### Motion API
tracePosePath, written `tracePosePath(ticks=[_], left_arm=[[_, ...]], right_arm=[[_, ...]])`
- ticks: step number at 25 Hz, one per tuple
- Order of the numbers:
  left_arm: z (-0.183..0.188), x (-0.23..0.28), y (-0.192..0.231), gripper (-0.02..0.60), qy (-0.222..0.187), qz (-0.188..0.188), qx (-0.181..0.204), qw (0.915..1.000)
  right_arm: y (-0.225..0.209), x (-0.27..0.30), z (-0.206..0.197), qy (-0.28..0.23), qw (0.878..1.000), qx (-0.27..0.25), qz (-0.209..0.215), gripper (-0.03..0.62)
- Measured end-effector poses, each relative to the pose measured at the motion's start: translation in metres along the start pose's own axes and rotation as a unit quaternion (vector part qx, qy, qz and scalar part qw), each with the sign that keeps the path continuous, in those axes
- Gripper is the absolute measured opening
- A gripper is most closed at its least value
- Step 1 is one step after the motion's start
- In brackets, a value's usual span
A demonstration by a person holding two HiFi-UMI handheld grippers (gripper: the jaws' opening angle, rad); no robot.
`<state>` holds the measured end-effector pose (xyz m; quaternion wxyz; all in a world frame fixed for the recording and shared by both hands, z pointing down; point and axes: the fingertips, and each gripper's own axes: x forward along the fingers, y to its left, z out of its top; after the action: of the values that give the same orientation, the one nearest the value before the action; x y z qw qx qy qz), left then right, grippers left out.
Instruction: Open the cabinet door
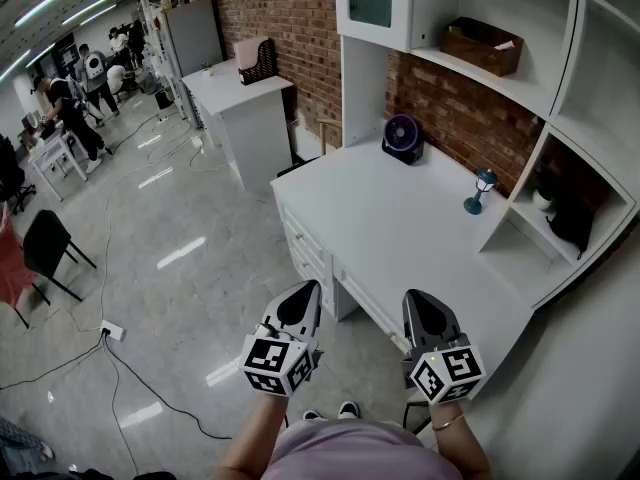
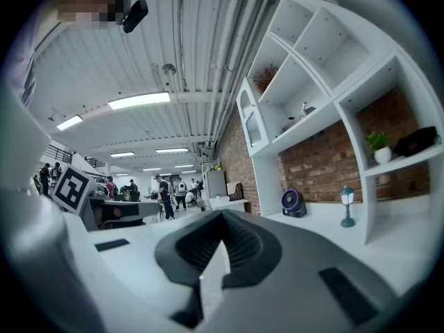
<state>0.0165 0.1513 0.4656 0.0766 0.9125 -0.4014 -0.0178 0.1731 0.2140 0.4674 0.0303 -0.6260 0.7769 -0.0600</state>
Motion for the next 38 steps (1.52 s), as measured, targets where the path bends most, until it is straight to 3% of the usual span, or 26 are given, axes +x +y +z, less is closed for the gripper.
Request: tracePosePath(ticks=[21,25,27,38], left_arm=[[-0.02,0.035,-0.005,0.002,0.002,0.01,-0.009,0.9999],[-0.017,0.044,-0.008,0.003,0.002,0.005,-0.008,1.0],[-0.014,0.05,-0.007,0.034,0.002,0.0,-0.002,1.0],[0.006,0.119,0.034,0.086,-0.01,-0.021,0.014,0.9996]], right_arm=[[-0.033,0.013,-0.009,0.008,1.0,-0.012,0.014,0.0],[-0.038,0.022,-0.004,0.003,1.0,-0.015,0.02,0.055],[-0.039,0.03,-0.001,0.0,1.0,-0.015,0.021,0.076],[-0.067,0.106,0.021,-0.013,1.0,-0.014,0.006,0.14]])
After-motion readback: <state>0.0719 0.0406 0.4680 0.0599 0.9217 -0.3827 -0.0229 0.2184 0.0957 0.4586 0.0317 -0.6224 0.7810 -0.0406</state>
